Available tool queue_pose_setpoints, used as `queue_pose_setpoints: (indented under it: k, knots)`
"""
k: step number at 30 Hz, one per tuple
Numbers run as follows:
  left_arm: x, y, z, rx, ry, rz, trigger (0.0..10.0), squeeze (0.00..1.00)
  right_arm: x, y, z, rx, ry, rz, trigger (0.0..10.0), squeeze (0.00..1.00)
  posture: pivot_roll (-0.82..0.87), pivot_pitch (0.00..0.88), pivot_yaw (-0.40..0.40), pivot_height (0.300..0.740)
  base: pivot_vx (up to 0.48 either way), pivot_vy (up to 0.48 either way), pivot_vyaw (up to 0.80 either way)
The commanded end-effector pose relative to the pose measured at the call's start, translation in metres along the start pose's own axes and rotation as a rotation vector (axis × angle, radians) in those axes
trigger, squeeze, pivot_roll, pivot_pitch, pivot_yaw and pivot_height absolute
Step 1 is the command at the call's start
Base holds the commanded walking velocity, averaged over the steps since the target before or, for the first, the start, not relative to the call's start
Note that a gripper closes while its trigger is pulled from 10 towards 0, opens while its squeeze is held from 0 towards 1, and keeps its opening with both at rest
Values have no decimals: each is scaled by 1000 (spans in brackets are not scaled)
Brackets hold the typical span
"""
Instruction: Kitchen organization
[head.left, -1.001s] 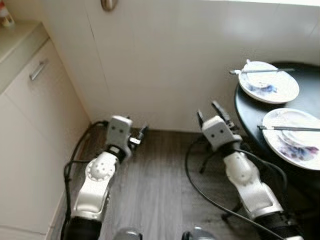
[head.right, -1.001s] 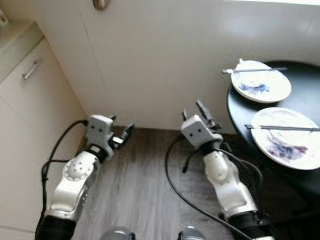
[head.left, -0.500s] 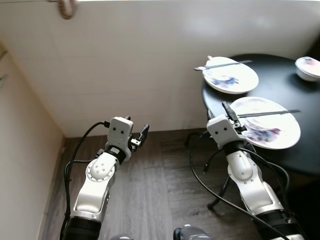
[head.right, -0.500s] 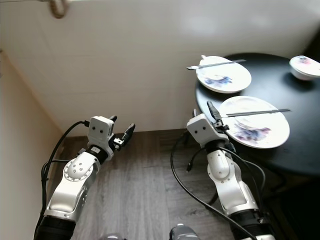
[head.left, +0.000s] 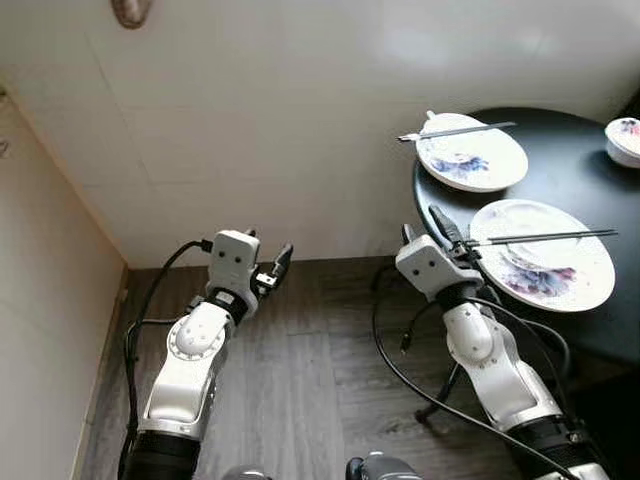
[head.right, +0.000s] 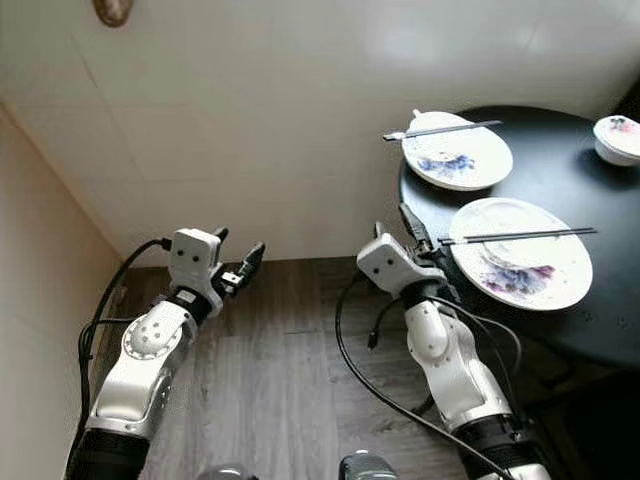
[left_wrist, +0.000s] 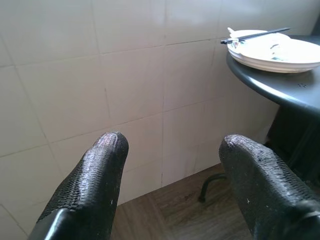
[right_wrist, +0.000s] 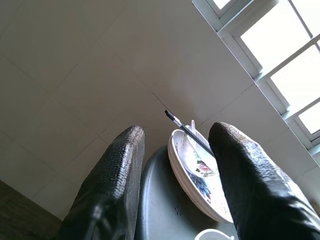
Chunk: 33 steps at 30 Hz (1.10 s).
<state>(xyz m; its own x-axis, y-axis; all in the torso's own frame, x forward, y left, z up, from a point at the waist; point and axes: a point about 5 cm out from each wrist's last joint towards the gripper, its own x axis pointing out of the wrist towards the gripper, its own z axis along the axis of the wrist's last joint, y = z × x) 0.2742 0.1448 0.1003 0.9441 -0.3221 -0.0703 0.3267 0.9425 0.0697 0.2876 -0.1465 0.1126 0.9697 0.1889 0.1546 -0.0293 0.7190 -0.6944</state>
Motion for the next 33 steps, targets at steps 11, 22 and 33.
queue_pose_setpoints:
  k: [11,22,33]
  knots:
    - [2,-1,-2,14,7,-5,10000,0,0,1,2,66,-5,7,10000,0,83,0,-20,740,0,262,0]
    - [2,-1,0,11,-11,-7,10000,0,2,1,6,59,-40,9,10000,0,85,0,-24,740,415,0,-509]
    - [4,0,-1,17,-18,21,10000,0,3,2,10,59,-72,22,10000,0,85,0,-26,740,266,0,0]
